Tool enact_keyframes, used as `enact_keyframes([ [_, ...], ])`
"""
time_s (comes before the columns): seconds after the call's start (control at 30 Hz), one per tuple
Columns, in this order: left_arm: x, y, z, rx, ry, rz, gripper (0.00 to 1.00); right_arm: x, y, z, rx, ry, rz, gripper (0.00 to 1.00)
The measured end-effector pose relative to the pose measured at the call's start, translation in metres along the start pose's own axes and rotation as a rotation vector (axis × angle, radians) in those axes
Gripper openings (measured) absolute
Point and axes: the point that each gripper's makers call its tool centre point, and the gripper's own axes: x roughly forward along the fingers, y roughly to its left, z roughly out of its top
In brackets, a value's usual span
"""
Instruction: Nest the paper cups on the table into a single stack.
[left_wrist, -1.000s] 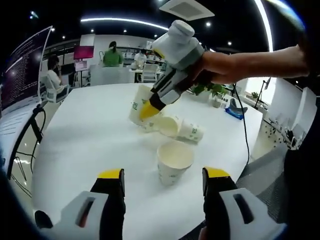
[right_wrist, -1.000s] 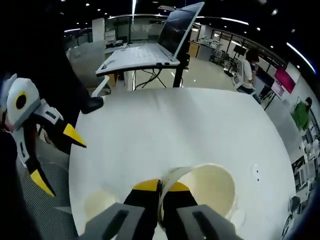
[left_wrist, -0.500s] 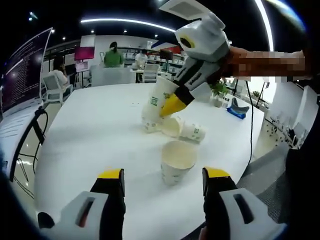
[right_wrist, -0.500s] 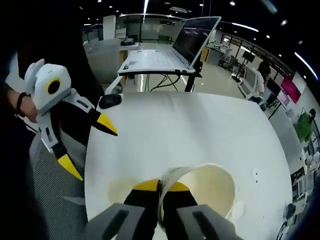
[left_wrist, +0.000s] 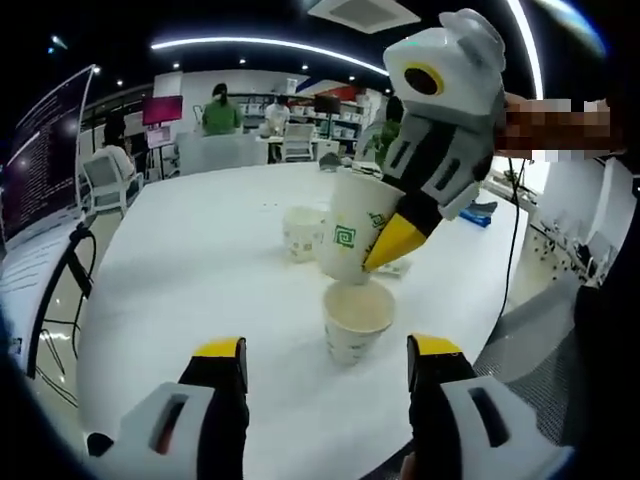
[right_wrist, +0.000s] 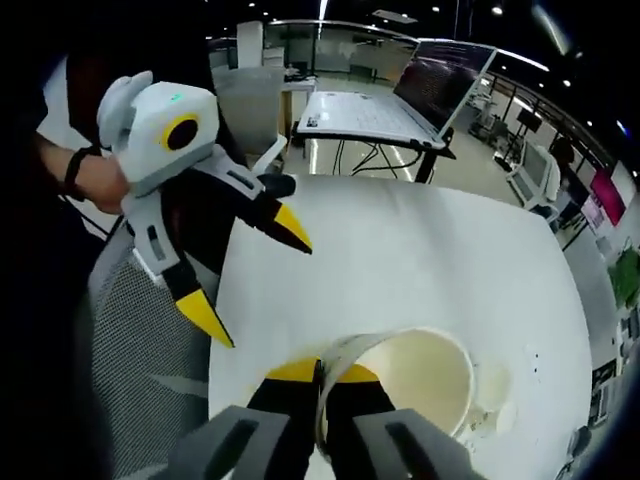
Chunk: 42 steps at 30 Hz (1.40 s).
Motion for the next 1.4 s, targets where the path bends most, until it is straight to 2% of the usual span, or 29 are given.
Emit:
enact_keyframes([
  [0.77, 0.000, -0.003, -0.003, 0.009, 0.015, -0.005, 0.63, 0.026, 0.018, -0.019, -0.035, 0.077, 0.053, 0.00],
  [1.4, 0.004, -0.002, -0.004, 0.015, 0.018, -0.012, 0.63, 0.037, 0.017, -0.028, -0.052, 0.109, 0.059, 0.00],
])
